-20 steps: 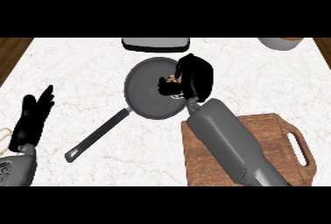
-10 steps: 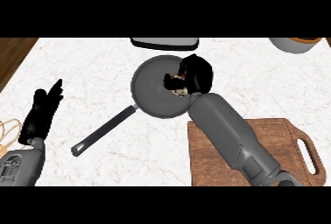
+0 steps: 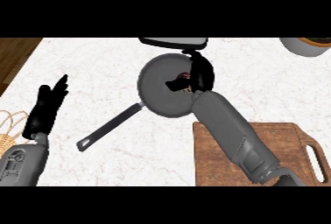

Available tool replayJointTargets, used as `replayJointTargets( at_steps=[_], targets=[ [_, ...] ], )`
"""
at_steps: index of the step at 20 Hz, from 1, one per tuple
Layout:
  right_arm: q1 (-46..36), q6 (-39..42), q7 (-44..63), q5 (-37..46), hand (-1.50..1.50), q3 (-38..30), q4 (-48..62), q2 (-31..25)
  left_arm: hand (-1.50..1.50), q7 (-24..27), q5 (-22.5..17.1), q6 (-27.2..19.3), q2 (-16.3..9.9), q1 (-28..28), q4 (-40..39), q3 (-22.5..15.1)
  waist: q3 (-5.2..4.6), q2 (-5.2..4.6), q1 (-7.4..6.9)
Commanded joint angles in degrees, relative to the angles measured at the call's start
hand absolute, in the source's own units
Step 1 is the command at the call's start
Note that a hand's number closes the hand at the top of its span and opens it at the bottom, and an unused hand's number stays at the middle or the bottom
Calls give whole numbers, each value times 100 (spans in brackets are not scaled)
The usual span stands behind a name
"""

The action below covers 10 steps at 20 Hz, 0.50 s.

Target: Pick the cupcake from the cutting board and place it in the pan

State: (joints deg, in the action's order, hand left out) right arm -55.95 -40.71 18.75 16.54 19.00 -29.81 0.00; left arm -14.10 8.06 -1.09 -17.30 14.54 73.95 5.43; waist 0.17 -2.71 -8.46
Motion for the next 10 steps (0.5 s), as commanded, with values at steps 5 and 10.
replayJointTargets(
  at_steps=[5, 10],
  targets=[
    [-26, -801, -1123, -836, -150, -227, 74, 0, 0, 78, 95, -38, 96, 48, -32, -112, 8, -14, -100],
    [-83, -1342, -1682, -1370, -150, -335, -67, 0, 0, 111, -44, 27, -105, 5, -209, 173, -3, 68, 106]
  ],
)
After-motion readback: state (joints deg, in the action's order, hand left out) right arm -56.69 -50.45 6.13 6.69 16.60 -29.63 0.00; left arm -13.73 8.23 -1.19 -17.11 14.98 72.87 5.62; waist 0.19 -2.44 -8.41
